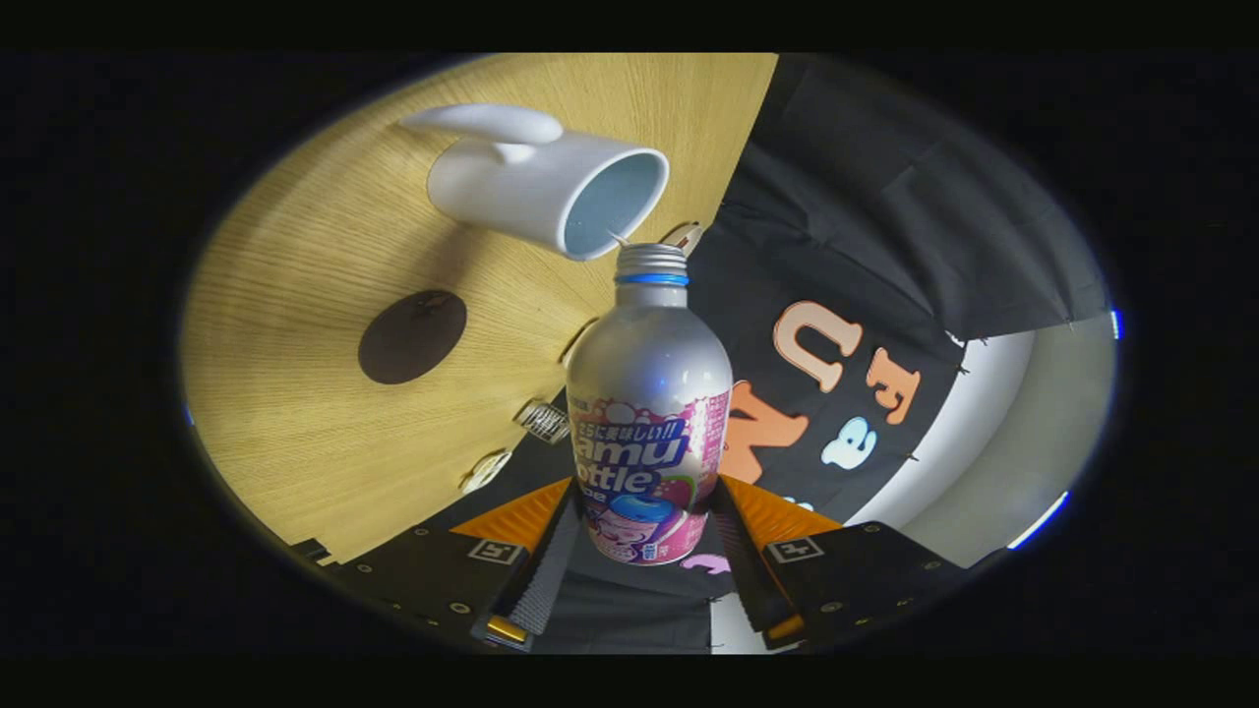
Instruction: Take the bottle from table, then pour the juice into the cup, finally place the bottle on the coaster
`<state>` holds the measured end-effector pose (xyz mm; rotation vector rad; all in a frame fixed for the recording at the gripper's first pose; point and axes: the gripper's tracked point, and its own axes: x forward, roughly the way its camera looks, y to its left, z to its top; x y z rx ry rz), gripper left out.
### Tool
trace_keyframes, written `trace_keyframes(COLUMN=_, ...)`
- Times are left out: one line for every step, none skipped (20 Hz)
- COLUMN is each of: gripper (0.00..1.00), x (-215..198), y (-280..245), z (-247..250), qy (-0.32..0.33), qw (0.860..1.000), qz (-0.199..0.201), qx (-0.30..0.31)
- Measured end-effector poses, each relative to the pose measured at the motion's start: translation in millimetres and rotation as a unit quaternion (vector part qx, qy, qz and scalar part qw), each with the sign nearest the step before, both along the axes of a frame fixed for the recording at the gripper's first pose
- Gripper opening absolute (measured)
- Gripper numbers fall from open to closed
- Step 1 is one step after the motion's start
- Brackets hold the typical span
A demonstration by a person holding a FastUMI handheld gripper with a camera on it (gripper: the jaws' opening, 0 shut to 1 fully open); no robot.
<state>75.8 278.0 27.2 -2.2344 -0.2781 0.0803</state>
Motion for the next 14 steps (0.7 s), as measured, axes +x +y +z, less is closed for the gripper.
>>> trace_keyframes(gripper=0.74, x=-1, y=0, z=-1, qy=0.000, qw=1.000, qz=0.001, qx=-0.002)
trace_keyframes(gripper=0.74, x=-2, y=2, z=0, qy=-0.004, qw=1.000, qz=0.004, qx=-0.007)
trace_keyframes(gripper=0.75, x=-3, y=3, z=1, qy=-0.006, qw=1.000, qz=0.004, qx=-0.011)
trace_keyframes(gripper=0.74, x=-3, y=2, z=0, qy=-0.005, qw=1.000, qz=0.004, qx=-0.009)
trace_keyframes(gripper=0.74, x=-3, y=2, z=0, qy=-0.004, qw=1.000, qz=0.004, qx=-0.007)
trace_keyframes(gripper=0.74, x=-2, y=0, z=-1, qy=0.001, qw=1.000, qz=0.002, qx=0.000)
trace_keyframes(gripper=0.75, x=-1, y=-1, z=-3, qy=0.009, qw=1.000, qz=-0.002, qx=0.012)
trace_keyframes(gripper=0.75, x=2, y=-6, z=-6, qy=0.021, qw=0.999, qz=-0.009, qx=0.030)
trace_keyframes(gripper=0.75, x=1, y=-9, z=-11, qy=0.036, qw=0.998, qz=-0.017, qx=0.051)
trace_keyframes(gripper=0.75, x=2, y=-14, z=-18, qy=0.056, qw=0.995, qz=-0.026, qx=0.077)
trace_keyframes(gripper=0.75, x=0, y=-16, z=-26, qy=0.078, qw=0.991, qz=-0.034, qx=0.108)
trace_keyframes(gripper=0.75, x=-3, y=-18, z=-33, qy=0.096, qw=0.985, qz=-0.038, qx=0.137)
trace_keyframes(gripper=0.75, x=-6, y=-18, z=-41, qy=0.113, qw=0.979, qz=-0.041, qx=0.164)
trace_keyframes(gripper=0.75, x=-9, y=-18, z=-47, qy=0.128, qw=0.973, qz=-0.041, qx=0.189)
